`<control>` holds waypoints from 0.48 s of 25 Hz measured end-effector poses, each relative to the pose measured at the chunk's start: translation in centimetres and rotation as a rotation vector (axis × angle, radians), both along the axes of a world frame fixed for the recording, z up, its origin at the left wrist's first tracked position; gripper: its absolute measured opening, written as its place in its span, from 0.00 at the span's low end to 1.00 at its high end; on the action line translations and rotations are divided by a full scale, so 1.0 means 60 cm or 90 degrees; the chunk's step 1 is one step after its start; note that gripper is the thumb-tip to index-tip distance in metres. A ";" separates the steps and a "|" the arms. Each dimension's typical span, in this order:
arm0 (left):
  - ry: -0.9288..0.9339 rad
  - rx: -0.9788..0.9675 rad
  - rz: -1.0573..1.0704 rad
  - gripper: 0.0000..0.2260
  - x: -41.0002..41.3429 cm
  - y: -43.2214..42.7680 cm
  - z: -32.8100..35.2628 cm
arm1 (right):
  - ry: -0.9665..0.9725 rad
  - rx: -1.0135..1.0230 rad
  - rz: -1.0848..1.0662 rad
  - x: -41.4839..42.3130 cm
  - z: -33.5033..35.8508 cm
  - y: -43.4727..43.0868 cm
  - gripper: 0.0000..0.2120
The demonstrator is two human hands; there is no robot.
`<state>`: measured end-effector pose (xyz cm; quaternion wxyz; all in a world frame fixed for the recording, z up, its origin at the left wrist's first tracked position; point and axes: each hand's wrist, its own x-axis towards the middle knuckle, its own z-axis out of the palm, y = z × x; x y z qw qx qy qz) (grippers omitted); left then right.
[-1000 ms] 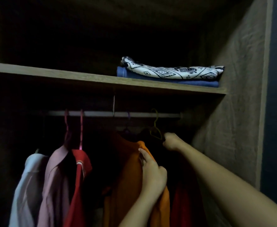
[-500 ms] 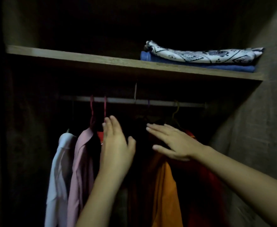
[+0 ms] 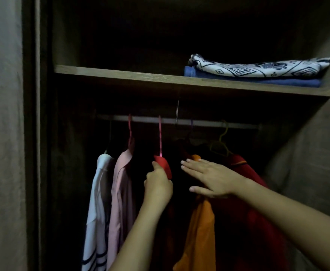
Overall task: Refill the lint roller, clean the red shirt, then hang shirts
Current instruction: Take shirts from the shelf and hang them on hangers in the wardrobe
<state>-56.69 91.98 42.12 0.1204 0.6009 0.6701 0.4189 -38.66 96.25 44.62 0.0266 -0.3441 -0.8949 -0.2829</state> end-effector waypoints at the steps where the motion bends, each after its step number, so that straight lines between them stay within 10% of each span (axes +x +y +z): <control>1: -0.012 0.007 0.006 0.31 -0.003 -0.001 -0.003 | 0.021 0.006 -0.018 0.001 -0.005 -0.003 0.41; 8: -0.125 0.150 -0.026 0.18 -0.019 -0.044 -0.128 | 0.676 -0.108 -0.156 -0.033 -0.132 -0.063 0.43; 12: -0.062 0.117 -0.067 0.10 -0.018 -0.071 -0.249 | 0.825 -0.128 -0.228 -0.053 -0.258 -0.127 0.34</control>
